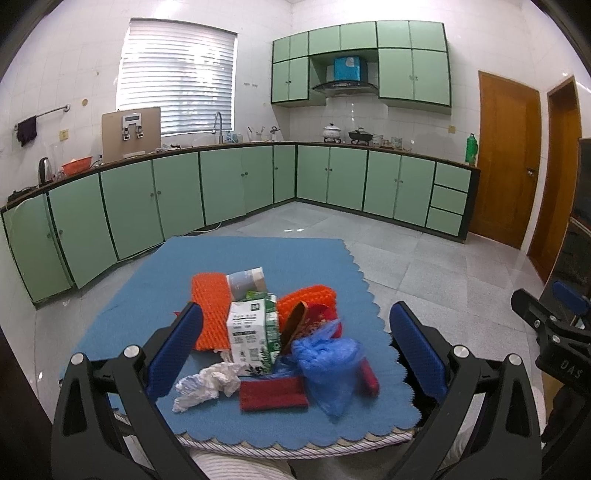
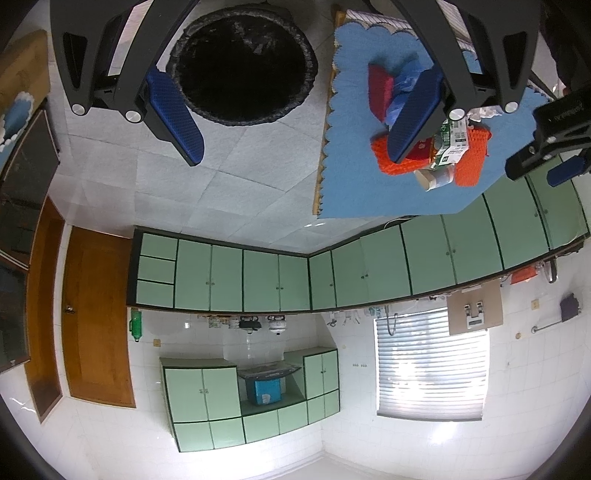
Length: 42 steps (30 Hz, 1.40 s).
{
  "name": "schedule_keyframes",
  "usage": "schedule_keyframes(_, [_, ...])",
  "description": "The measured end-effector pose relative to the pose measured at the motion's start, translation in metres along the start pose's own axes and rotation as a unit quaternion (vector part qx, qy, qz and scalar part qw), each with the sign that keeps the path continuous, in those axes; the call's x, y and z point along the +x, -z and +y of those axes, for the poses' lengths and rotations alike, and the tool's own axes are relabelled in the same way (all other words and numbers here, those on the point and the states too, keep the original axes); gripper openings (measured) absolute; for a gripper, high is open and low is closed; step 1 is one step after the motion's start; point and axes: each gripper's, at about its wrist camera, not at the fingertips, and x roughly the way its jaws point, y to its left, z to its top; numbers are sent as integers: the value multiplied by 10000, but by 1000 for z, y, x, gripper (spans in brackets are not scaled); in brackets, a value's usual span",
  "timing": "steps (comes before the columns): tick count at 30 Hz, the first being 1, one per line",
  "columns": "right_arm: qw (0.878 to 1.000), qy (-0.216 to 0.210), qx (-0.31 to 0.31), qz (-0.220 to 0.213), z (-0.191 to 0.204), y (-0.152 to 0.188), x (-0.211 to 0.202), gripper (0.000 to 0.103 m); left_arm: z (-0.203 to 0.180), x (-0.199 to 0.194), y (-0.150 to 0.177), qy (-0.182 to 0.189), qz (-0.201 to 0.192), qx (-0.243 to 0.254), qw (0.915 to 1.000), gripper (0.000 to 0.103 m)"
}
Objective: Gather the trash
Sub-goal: 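Grasp the white tissue with the left tool while the right tool grasps the blue bag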
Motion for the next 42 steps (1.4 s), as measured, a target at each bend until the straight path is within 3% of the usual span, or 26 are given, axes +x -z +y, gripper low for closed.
schedule_keyframes(6, [9989,-375,-52,286,21,14,38,97,42,22,13,-409,110,-137,9990,98])
schedule_keyframes(13, [9938,-847,-296,653,61,35,80,97,85,59,41,-902,591,-237,9939,98])
schedule_keyframes(17, [9896,-1102,-390,838,83,46,101,96,95,70,54,-943,822,-273,9918,98])
schedule_keyframes(26, [9834,-1290,-511,1172,109,60,128,82,101,89,71,-767,1234,-417,9885,97])
schedule_keyframes(28, [9821,-1312,-584,1219,113,62,130,80,102,95,76,-777,1313,-409,9874,95])
schedule_keyframes(32, [9820,-1327,-616,1198,115,63,131,79,108,109,85,-794,1527,-436,9841,80])
schedule_keyframes(37, [9798,-1377,-753,1241,120,65,135,78,111,125,93,-750,1714,-416,9815,80])
schedule_keyframes(40, [9769,-1416,-946,1293,128,69,139,72,112,131,95,-672,1772,-409,9810,77])
schedule_keyframes(42, [9750,-1456,-1017,1335,132,71,142,66,113,135,97,-564,1823,-427,9807,66])
